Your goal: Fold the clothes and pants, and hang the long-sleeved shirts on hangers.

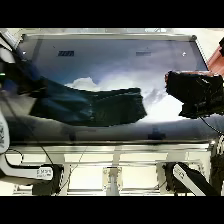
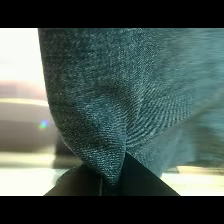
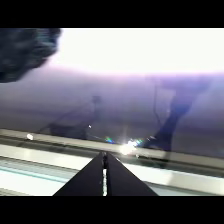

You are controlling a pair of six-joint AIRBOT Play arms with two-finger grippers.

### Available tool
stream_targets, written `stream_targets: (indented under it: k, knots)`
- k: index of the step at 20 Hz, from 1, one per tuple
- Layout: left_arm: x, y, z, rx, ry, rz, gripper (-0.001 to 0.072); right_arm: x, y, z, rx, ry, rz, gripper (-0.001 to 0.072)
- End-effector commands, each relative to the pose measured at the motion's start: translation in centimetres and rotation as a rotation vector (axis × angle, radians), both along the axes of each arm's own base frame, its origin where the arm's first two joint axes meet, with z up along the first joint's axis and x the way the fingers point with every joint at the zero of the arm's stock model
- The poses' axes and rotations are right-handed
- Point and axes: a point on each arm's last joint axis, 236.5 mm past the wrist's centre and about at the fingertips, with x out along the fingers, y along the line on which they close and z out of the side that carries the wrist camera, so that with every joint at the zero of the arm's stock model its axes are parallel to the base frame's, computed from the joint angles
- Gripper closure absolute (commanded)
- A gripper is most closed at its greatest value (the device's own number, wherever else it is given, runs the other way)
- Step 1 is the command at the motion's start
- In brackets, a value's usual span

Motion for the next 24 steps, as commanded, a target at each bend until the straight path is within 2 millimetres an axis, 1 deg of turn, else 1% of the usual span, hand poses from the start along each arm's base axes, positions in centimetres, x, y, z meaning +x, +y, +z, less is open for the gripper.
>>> stream_targets:
  k: [1, 3, 7, 8, 11, 14, 16, 17, 19, 21, 22, 23, 24]
  knots:
    - [-2.6, 1.3, 5.2, 0.031, -0.080, 0.041, 0.0682, 0.6, 0.9, 0.5, 0.040, -0.028, 0.003, 0.0681]
    - [-2.3, -2.2, 6.5, -0.070, -0.128, -0.019, 0.0682, 0.6, 1.0, 0.5, 0.042, -0.029, 0.004, 0.0681]
    - [-1.7, -10.1, 7.6, -0.233, -0.156, -0.170, 0.0682, 0.7, 1.0, 0.5, 0.038, -0.041, 0.023, 0.0681]
    - [-1.5, -12.4, 7.8, -0.277, -0.171, -0.211, 0.0682, 0.9, 0.9, 0.5, 0.035, -0.049, 0.019, 0.0681]
    - [-0.7, -20.4, 8.5, -0.429, -0.224, -0.343, 0.0682, 1.3, 0.7, 0.6, 0.029, -0.064, 0.012, 0.0681]
    - [0.5, -27.6, 8.1, -0.537, -0.270, -0.417, 0.0682, 1.5, 0.6, 0.6, 0.025, -0.073, 0.008, 0.0681]
    - [0.9, -31.7, 6.5, -0.586, -0.262, -0.447, 0.0681, 1.6, 0.6, 0.6, 0.024, -0.075, 0.008, 0.0681]
    - [1.0, -33.6, 5.3, -0.601, -0.247, -0.459, 0.0681, 1.6, 0.6, 0.6, 0.024, -0.075, 0.008, 0.0681]
    - [1.4, -36.4, 2.3, -0.610, -0.211, -0.465, 0.0680, 1.6, 0.6, 0.6, 0.023, -0.075, 0.008, 0.0680]
    - [1.4, -38.4, -0.7, -0.627, -0.155, -0.460, 0.0669, 1.6, 0.6, 0.6, 0.023, -0.076, 0.010, 0.0681]
    - [1.2, -39.3, -1.9, -0.647, -0.121, -0.452, 0.0668, 1.6, 0.6, 0.6, 0.023, -0.076, 0.010, 0.0681]
    - [1.0, -40.1, -2.9, -0.674, -0.087, -0.441, 0.0577, 1.6, 0.6, 0.6, 0.023, -0.076, 0.010, 0.0681]
    - [0.9, -40.8, -3.5, -0.703, -0.066, -0.441, 0.0370, 1.6, 0.6, 0.6, 0.023, -0.076, 0.010, 0.0681]
